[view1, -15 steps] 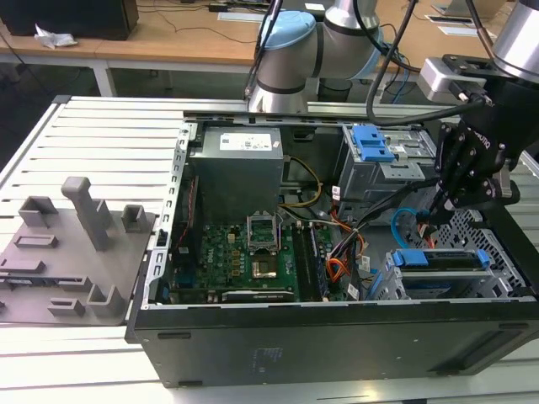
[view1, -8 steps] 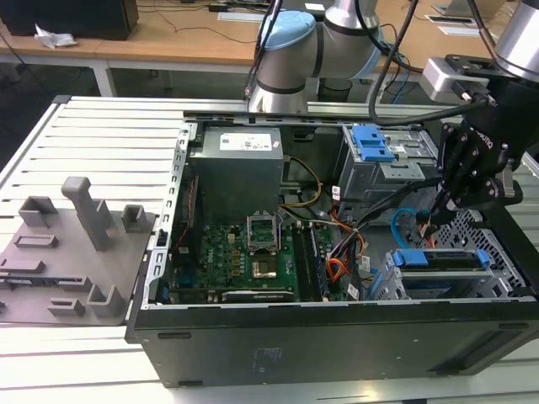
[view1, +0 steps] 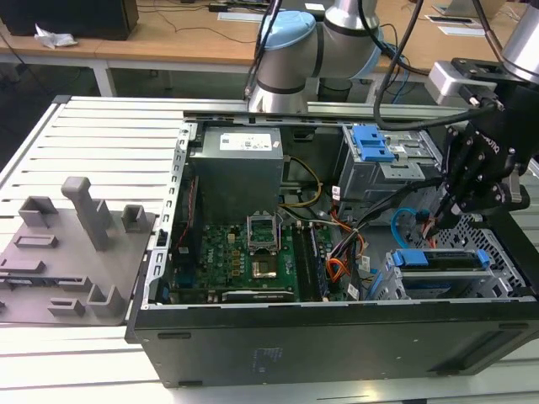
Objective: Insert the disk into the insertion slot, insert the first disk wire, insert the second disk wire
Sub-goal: 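Insert the first disk wire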
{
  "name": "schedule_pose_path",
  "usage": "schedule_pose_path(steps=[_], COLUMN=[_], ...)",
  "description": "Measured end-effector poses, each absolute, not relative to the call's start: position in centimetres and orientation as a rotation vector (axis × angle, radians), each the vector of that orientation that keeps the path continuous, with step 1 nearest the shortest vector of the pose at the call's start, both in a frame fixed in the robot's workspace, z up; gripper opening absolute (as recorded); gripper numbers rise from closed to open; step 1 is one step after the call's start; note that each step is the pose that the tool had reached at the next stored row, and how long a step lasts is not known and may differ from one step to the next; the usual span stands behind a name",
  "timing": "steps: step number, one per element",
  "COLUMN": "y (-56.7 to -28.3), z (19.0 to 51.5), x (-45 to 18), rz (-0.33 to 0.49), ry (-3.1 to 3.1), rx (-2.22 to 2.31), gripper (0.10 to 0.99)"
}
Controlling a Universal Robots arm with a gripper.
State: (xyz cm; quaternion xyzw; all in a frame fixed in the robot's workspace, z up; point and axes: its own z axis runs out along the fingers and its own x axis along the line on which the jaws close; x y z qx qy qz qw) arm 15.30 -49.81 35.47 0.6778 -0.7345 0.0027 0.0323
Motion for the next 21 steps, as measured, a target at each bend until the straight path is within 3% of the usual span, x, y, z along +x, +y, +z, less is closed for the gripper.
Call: schedule_pose_path(steps=[21], y=[-51.6], z=[35.5], x=[15.3], rz=[0.008], ry=[-2.261], rx=[2.087], gripper=[0.161])
